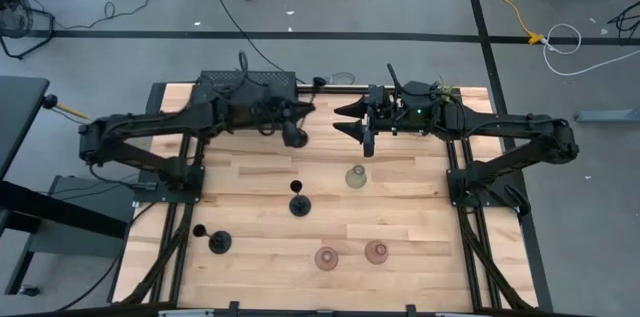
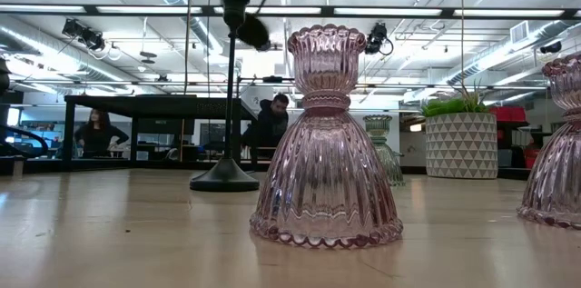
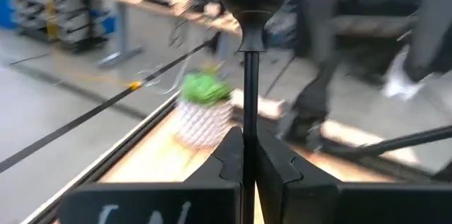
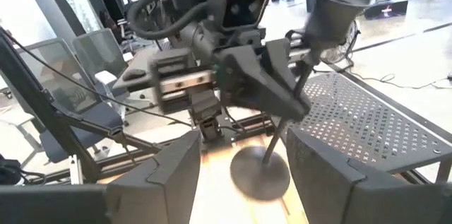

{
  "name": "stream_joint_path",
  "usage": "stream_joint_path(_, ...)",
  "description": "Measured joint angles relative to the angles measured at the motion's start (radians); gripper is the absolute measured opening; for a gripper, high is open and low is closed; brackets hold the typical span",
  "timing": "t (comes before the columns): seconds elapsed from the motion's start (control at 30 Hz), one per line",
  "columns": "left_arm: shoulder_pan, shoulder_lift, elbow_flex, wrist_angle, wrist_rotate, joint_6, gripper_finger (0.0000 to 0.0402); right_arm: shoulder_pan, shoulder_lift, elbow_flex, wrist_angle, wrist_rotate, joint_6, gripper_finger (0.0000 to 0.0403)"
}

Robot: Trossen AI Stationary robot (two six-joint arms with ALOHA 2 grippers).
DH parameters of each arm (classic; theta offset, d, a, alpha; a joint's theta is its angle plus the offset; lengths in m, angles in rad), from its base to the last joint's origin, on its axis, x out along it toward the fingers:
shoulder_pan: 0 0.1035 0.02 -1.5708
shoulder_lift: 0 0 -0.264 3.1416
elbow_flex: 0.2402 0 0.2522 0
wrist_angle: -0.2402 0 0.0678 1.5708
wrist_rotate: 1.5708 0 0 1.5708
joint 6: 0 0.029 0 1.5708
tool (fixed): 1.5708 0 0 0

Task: Pick & Place candle stick holders
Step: Put the right black candle holder on the shelf

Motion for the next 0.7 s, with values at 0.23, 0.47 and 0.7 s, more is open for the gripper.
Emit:
stream_joint_path(0.23, 0.089, -0.133, 0.0, -0.24, -0.152, 0.03, 0.0015, 0.0, 0.0, 0.0, 0.0, 0.0, 0.0, 0.0208)
stream_joint_path(0.47, 0.219, -0.264, 0.0, -0.384, -0.227, 0.105, 0.0015, -0.001, 0.0, 0.0, 0.001, -0.001, 0.0, 0.0208)
stream_joint_path(0.7, 0.377, -0.36, 0.0, -0.465, -0.28, 0.162, 0.0015, -0.001, 0.0, 0.0, 0.002, -0.001, 0.0, 0.0208)
